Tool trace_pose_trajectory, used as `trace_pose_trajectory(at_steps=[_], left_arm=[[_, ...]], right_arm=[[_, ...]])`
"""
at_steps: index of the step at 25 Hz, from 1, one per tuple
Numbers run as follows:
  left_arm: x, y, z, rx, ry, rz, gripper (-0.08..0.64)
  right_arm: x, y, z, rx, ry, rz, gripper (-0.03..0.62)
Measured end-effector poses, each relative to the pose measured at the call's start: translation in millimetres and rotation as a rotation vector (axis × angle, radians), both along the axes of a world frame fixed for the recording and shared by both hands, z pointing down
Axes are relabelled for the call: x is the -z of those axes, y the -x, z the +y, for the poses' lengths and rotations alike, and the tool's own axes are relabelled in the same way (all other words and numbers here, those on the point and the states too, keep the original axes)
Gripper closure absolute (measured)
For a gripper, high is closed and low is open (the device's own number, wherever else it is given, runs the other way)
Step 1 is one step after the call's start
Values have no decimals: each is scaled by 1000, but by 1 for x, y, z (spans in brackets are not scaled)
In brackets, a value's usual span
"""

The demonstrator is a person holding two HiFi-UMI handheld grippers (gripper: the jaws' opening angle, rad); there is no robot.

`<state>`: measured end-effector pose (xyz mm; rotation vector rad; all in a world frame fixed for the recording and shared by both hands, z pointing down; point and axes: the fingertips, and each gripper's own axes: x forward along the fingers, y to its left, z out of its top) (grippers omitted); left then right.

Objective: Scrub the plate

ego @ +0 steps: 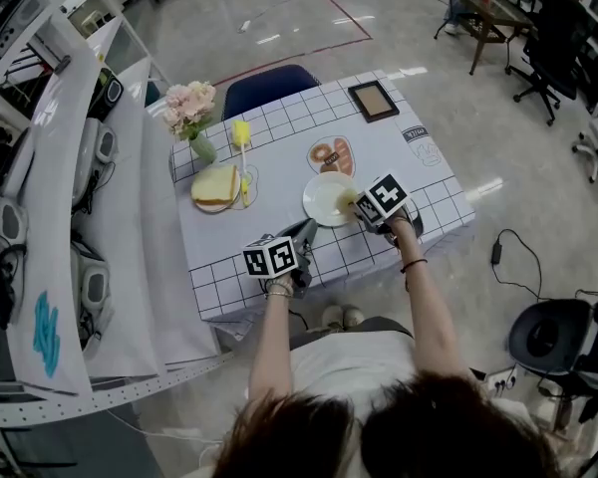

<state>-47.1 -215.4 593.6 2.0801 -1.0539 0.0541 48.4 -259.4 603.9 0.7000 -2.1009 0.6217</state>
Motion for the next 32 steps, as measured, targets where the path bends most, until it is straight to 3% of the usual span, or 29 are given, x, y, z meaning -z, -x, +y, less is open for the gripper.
trace_pose_trajectory(at_steps=[32], left_arm=[[-4,23,11,42,8,7,549]], right_arm=[[-4,52,24,156,63,-20,508]])
